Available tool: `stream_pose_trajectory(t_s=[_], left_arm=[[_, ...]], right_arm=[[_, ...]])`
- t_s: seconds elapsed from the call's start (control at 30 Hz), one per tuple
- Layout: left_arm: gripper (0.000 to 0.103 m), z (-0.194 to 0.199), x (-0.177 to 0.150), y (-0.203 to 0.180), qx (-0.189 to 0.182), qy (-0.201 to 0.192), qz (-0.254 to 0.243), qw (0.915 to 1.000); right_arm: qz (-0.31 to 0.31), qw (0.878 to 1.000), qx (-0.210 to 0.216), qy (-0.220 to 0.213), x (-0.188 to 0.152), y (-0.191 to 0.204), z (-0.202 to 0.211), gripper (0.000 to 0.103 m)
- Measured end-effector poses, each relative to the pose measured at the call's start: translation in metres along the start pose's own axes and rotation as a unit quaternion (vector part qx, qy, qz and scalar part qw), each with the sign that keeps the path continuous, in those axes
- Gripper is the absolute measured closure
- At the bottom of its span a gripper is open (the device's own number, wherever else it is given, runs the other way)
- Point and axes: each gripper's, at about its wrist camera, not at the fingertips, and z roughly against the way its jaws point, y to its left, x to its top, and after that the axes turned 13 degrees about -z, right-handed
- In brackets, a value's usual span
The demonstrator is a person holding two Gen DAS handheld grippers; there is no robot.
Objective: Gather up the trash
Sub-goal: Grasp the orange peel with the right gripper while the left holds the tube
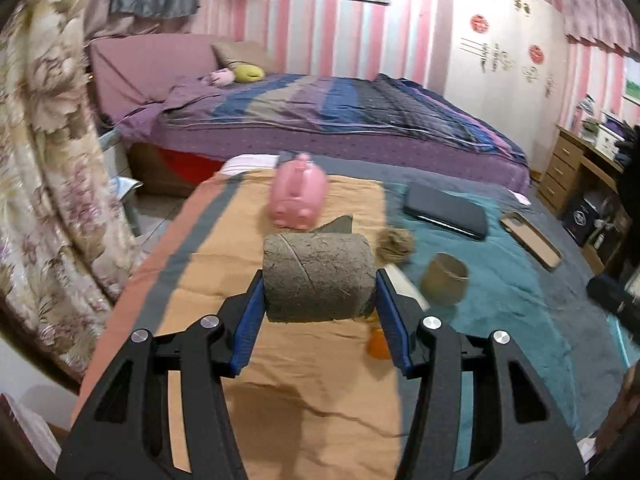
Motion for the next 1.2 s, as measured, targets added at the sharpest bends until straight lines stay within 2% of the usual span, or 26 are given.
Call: stream_pose_trajectory(t_s=[0.13, 0.3, 0.43, 0.6, 0.7, 0.77, 0.83, 0.93, 1.1, 1.2], left_arm=[[0.051, -0.003, -0.006, 0.016, 0.014, 0.007, 0.006, 0.9999], [0.051, -0.009, -0.017, 0.042, 0.013, 0.021, 0.031, 0.9992], [0.051, -0.011, -0.025, 0.057, 0.01, 0.025, 0.044, 0.9987], [0.051, -0.016, -0.034, 0.064, 0.0, 0.038, 0.048, 0.9981], [0.051, -0.016, -0.034, 0.066, -0.001, 0.038, 0.049, 0.9981], [0.051, -0.015, -0.035, 0.067, -0.001, 0.037, 0.049, 0.9981], [0.051, -0.014, -0.034, 0.067, -0.003, 0.034, 0.05, 0.9982], [0.051, -0.013, -0.032, 0.066, -0.005, 0.031, 0.048, 0.9984], [0.051, -0.008, -0.027, 0.058, -0.012, 0.022, 0.045, 0.9987], [0.051, -0.005, -0.022, 0.049, -0.017, 0.017, 0.042, 0.9988]], right_arm=[[0.012, 0.999, 0.028, 0.033, -0.023, 0.036, -0.031, 0.033], [0.046, 0.996, 0.033, 0.073, -0.054, 0.075, -0.068, 0.033], [0.061, 0.992, 0.028, 0.105, -0.07, 0.093, -0.092, 0.033], [0.079, 0.986, 0.002, 0.146, -0.087, 0.107, -0.128, 0.034], [0.086, 0.983, -0.022, 0.159, -0.094, 0.107, -0.141, 0.05], [0.085, 0.984, -0.025, 0.154, -0.094, 0.107, -0.141, 0.056], [0.084, 0.984, -0.018, 0.153, -0.095, 0.107, -0.141, 0.072], [0.083, 0.986, 0.0, 0.147, -0.091, 0.103, -0.132, 0.084], [0.081, 0.987, 0.025, 0.139, -0.082, 0.099, -0.113, 0.085], [0.072, 0.99, 0.045, 0.117, -0.072, 0.092, -0.085, 0.085]])
